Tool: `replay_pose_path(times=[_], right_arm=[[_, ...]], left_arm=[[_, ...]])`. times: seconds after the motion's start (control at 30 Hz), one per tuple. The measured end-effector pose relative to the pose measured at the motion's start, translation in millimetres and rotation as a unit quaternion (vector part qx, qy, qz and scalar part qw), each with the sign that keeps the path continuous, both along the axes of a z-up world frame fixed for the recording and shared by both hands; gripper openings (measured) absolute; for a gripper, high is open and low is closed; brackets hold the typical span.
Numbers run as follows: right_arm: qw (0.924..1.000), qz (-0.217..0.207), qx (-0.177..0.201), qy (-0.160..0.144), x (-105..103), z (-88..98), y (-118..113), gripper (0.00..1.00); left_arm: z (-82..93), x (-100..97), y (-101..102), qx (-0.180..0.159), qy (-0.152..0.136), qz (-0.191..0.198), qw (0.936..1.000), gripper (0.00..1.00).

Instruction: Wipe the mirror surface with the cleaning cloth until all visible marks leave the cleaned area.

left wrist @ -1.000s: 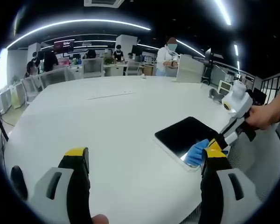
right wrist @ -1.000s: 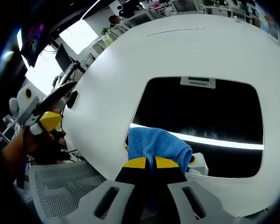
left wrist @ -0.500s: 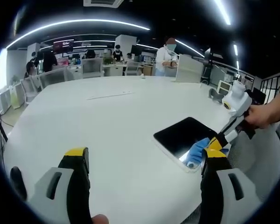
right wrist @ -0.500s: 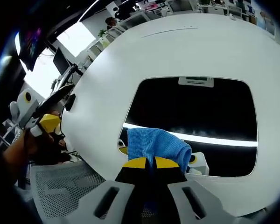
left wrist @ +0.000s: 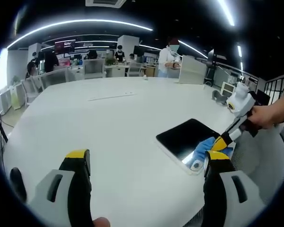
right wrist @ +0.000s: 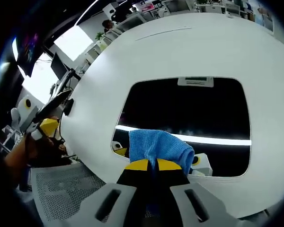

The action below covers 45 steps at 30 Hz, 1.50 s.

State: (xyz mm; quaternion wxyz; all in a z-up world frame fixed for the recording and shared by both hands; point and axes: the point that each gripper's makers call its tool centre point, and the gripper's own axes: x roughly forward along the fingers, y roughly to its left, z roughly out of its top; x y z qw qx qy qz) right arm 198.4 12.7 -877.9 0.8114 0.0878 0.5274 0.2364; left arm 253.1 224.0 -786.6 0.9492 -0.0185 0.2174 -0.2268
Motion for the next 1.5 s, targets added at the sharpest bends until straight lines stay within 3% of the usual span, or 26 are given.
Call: replay_pose_path(times=[0.67, 1.5], right_arm=[[0.9998, 0.007, -0.016, -0.011, 10.2, -0.4, 0.9, 0.0], [0.999, 0.016, -0.037, -0.018, 52.9, -0.7, 0.4, 0.0]], left_arm=[[3.4, -1.3, -3.5, -0.007, -0.001, 0.004, 1.0, 0.99], [-3.8, 3.8, 10.7, -0.008, 0.002, 0.002, 1.0, 0.99]])
